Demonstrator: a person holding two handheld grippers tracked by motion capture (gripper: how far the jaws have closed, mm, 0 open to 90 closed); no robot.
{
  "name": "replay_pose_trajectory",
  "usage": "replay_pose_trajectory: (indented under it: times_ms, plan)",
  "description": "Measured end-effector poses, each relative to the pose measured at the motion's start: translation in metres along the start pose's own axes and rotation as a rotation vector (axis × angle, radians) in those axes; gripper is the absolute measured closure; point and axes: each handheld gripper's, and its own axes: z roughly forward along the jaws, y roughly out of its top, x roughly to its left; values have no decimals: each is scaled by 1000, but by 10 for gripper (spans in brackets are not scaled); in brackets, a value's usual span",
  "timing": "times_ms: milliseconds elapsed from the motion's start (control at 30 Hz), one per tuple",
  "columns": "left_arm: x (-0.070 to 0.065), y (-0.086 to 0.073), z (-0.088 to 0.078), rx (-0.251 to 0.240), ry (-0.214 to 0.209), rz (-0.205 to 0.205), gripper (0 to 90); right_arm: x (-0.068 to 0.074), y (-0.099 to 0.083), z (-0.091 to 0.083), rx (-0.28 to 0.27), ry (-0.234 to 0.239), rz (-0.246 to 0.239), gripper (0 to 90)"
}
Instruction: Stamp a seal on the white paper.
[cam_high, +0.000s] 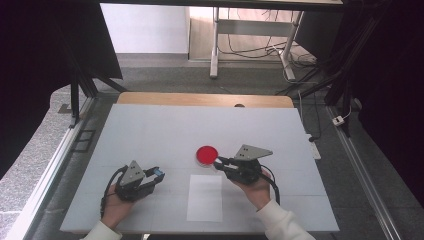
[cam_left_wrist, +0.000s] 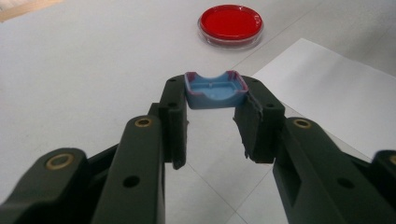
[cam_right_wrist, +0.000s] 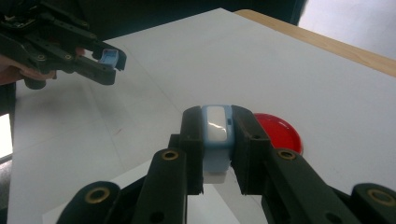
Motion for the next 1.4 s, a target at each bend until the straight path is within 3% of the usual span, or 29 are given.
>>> replay_pose_trajectory:
  times_ms: [667,1400]
  plan:
    - [0,0,0,-3,1,-1,643,23,-3,-4,17,53,-38,744]
    - [0,0,0,-1,-2,-3,643,41,-17,3,83,118,-65,744]
